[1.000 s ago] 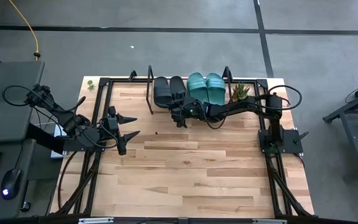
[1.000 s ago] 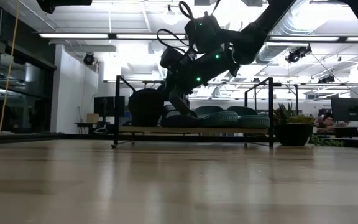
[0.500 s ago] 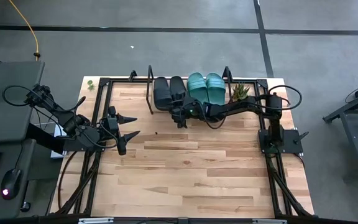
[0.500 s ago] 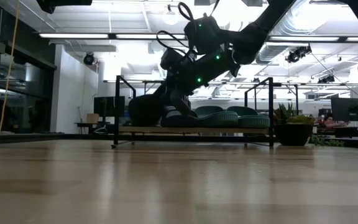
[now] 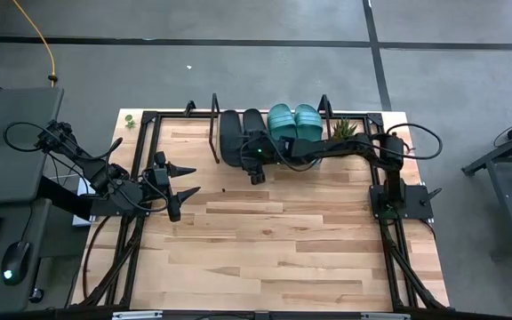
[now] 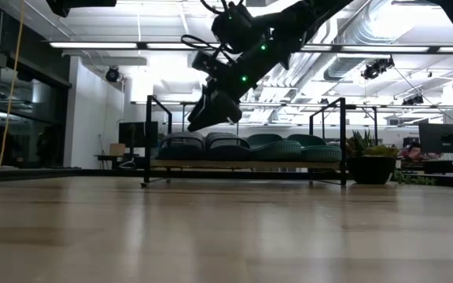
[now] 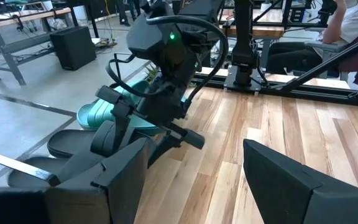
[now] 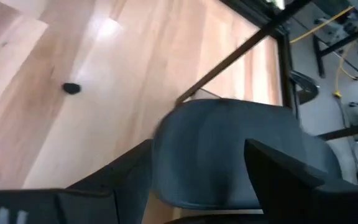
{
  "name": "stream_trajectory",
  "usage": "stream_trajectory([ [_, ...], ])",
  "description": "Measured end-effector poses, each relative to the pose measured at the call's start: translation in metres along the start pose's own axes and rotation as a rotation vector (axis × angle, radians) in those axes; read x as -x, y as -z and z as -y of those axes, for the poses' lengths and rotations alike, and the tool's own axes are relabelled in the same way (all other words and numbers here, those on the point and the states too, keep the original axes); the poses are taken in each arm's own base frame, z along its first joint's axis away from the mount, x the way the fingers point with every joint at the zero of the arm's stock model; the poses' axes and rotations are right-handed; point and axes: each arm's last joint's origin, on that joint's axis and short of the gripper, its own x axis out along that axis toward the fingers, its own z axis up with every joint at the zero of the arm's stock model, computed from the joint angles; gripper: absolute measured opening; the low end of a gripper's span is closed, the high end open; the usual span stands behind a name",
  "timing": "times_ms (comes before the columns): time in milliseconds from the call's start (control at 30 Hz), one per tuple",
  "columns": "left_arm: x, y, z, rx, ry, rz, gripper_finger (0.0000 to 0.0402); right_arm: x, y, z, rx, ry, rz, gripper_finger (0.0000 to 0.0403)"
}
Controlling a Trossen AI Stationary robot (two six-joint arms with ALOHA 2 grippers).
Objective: Pick and place slides into the shelf
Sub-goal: Return to Home Position
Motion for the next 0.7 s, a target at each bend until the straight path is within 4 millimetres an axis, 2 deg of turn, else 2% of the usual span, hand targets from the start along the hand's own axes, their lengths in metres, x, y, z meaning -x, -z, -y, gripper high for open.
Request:
stream_trajectory([
  [333,0.0,0.0,0.0,0.0,0.0,0.0,0.0246,0.0,-0.001,-0.002,0.009,0.015,-0.017,0.0238],
  [533,0.0,0.0,0.0,0.0,0.0,0.0,0.0246,0.002,-0.012,-0.018,0.092,-0.016,0.014,0.0238],
  [700,0.0,0.0,0.0,0.0,0.001,0.0,0.0246,0.004,-0.025,-0.026,0.09,0.031,0.053,0.0238],
])
